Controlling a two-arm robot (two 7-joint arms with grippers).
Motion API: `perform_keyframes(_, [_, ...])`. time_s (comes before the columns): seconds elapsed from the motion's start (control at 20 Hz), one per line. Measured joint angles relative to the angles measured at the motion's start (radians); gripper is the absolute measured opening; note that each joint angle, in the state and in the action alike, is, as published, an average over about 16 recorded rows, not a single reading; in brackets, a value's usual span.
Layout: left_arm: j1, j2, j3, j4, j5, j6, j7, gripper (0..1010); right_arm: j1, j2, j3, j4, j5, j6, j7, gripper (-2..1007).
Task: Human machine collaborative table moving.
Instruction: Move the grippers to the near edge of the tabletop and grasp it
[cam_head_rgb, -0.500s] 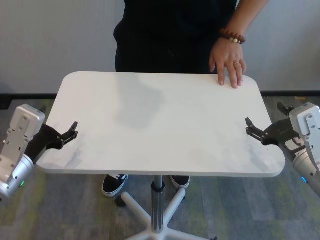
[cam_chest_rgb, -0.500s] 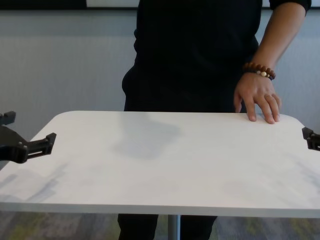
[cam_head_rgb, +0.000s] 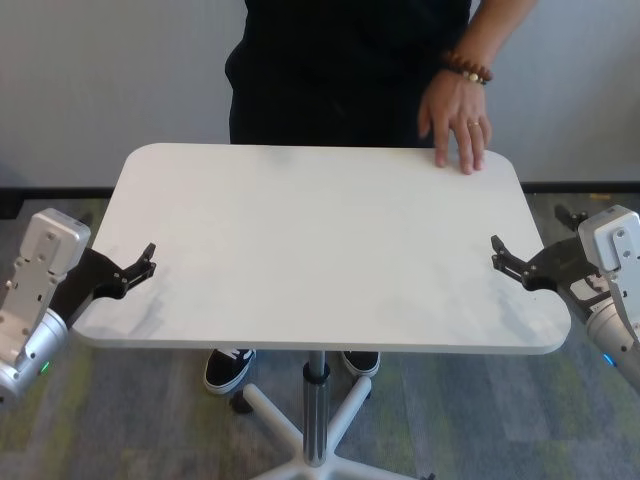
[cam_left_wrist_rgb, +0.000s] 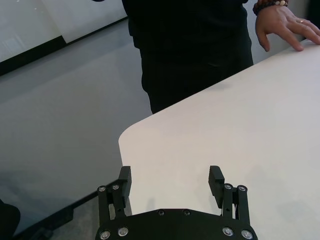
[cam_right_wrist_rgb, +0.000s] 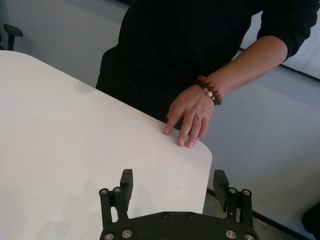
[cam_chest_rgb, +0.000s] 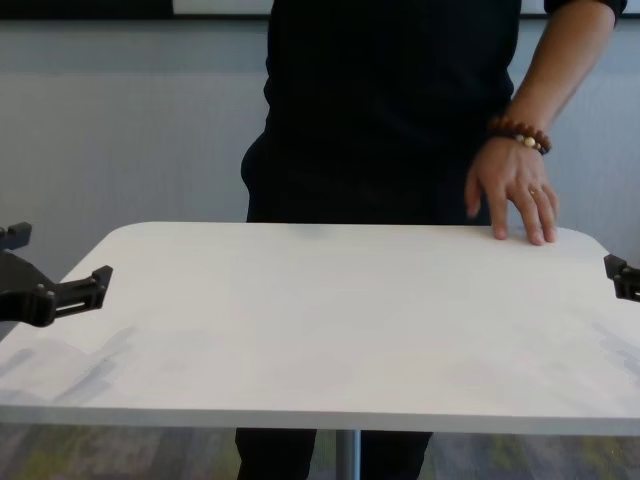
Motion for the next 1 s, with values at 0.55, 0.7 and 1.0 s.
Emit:
perform_keyframes(0.55, [0.000, 0.000, 0.000, 0.000, 0.000, 0.000, 0.000, 1003, 0.000, 0.000, 0.000, 0.000, 0.000, 0.000, 0.000, 1005])
perform_keyframes(0.7, [0.000, 0.000, 0.000, 0.000, 0.000, 0.000, 0.000, 1003, 0.000, 0.000, 0.000, 0.000, 0.000, 0.000, 0.000, 1005])
perform_keyframes(1.0, [0.000, 0.000, 0.000, 0.000, 0.000, 0.000, 0.000, 1003, 0.000, 0.000, 0.000, 0.000, 0.000, 0.000, 0.000, 1005])
